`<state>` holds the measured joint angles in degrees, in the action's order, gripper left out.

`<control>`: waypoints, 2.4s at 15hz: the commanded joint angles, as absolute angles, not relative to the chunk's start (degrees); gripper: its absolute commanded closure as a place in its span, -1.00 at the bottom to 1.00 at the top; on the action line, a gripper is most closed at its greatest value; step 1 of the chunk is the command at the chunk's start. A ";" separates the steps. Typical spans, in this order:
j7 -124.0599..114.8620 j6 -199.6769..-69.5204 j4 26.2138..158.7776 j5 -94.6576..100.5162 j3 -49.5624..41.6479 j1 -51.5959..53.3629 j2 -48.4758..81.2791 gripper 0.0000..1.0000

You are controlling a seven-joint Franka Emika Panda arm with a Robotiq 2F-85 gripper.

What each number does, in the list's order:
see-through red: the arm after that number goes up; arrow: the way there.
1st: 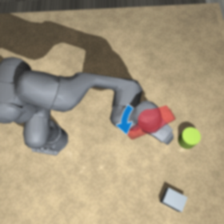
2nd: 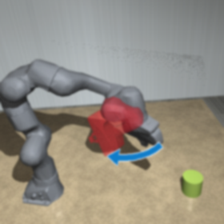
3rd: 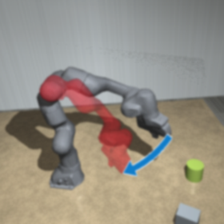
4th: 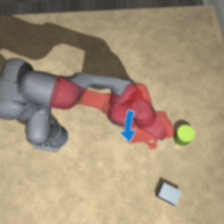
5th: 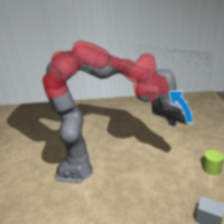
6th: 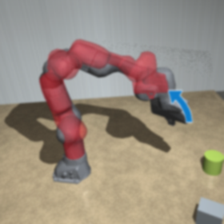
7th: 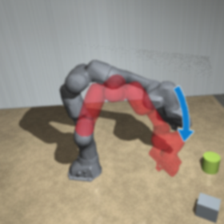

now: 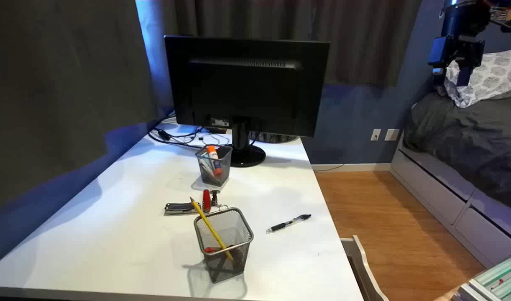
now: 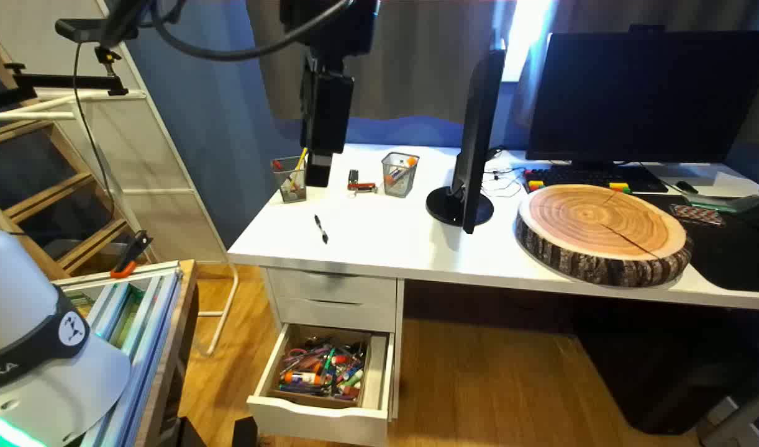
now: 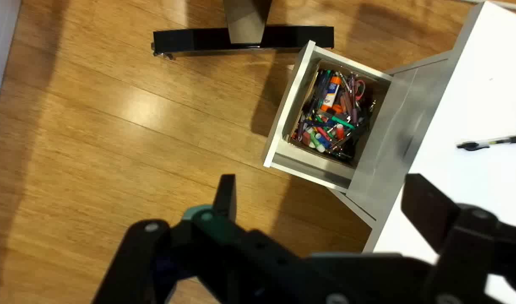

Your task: Remove the yellow pencil from the basket on the left and put it on the table

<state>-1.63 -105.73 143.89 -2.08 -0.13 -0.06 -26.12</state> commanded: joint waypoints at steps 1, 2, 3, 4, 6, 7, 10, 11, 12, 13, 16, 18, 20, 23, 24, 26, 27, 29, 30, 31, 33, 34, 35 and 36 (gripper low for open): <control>-1.59 -105.65 143.83 -2.10 -0.06 -0.15 -26.11 -1.00; -1.59 -105.65 143.83 -2.10 -0.06 -0.15 -26.10 -1.00; -1.59 -105.65 143.83 -2.10 -0.06 -0.15 -26.10 -1.00; -1.59 -105.65 143.83 -2.10 -0.06 -0.15 -26.10 -1.00; -1.59 -105.65 143.83 -2.10 -0.06 -0.15 -26.10 -1.00; -1.59 -105.65 143.83 -2.10 -0.06 -0.15 -26.10 -1.00; -1.59 -105.65 143.83 -2.10 -0.06 -0.15 -26.10 -1.00; -2.47 -104.74 143.26 -1.08 0.18 -0.61 -25.55 -1.00; -1.66 -104.92 142.66 -1.03 0.56 0.08 -24.52 -1.00; -0.86 -105.21 142.14 -1.19 1.14 0.94 -23.63 -1.00; 1.76 -105.78 140.58 -1.23 3.81 4.21 -21.45 -1.00; 3.39 -105.89 138.72 -1.50 6.10 7.07 -19.09 -1.00; 4.84 -106.88 136.74 -1.60 8.33 9.81 -16.28 -1.00; 6.91 -109.23 133.46 -1.34 11.85 13.58 -11.22 -1.00; 7.69 -110.01 131.98 -1.31 12.99 14.73 -9.05 -1.00; 9.54 -111.46 129.62 -1.19 15.17 16.84 -5.08 -1.00; 10.83 -111.78 128.06 -1.59 16.08 17.76 -2.87 -1.00; 12.22 -111.26 125.01 0.09 18.19 19.34 1.56 -1.00; 13.12 -110.82 123.44 0.90 19.06 20.00 3.55 -1.00; 13.90 -110.49 121.91 1.91 19.89 20.66 5.64 -1.00; 14.96 -109.28 117.07 5.14 21.09 21.79 10.38 -1.00; 13.18 -111.72 123.25 2.18 20.57 20.91 4.81 -1.00; 12.98 -111.73 122.19 2.51 20.89 21.17 6.19 -1.00; 12.96 -111.74 122.18 2.51 20.92 21.16 6.54 -1.00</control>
